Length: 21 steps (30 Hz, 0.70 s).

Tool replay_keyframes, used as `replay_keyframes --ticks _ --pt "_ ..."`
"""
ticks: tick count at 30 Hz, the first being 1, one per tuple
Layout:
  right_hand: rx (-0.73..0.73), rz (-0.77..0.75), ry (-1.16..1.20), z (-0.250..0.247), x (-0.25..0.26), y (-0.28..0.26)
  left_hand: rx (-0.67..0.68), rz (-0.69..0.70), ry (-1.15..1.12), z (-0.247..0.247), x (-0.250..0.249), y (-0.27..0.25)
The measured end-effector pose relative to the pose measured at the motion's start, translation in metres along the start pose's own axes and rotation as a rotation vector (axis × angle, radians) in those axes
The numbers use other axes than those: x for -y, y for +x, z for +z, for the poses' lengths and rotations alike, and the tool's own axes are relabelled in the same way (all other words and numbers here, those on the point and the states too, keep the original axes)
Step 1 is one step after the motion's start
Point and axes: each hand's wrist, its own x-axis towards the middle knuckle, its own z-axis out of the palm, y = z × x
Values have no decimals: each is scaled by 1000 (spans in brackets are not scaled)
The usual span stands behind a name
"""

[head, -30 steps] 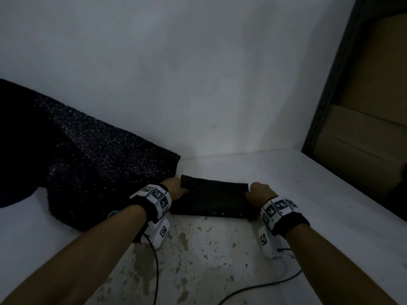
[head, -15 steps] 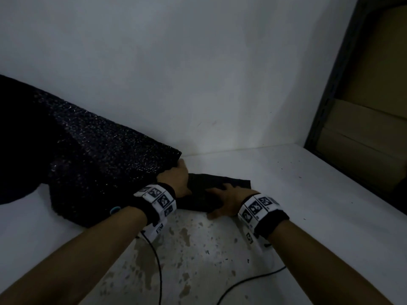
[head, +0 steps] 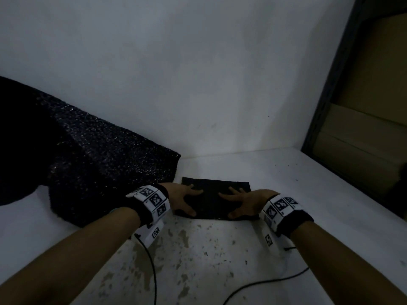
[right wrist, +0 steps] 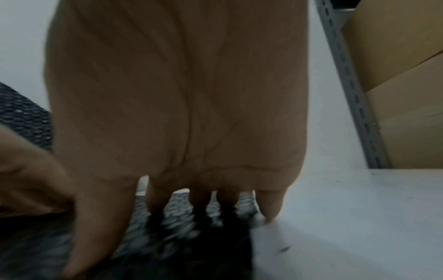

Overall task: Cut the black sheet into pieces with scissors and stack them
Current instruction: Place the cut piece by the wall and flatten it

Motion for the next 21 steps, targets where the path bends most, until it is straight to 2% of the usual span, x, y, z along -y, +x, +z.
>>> replay_keyframes --ticks 5,8,9,11,13,17,21 --pt "147 65 -47 -13 -9 -6 23 -25 4 -3 7 -2" --pt "169 115 -89 -18 -11 -5 23 -28 -24 -4 7 -3" --pt "137 141 -124 -18 -12 -4 14 -28 -20 -4 6 -4" --pt "-16 167 -170 -18 -8 -4 -11 -35 9 -5 -1 -3" --pt "-159 117 -127 -21 0 -3 -40 -44 41 -7 -11 2" --pt "-129 -22 75 -24 20 7 -115 -38 67 -12 -39 24" --pt "-135 49 26 -22 0 23 -183 -17 36 -15 -61 51"
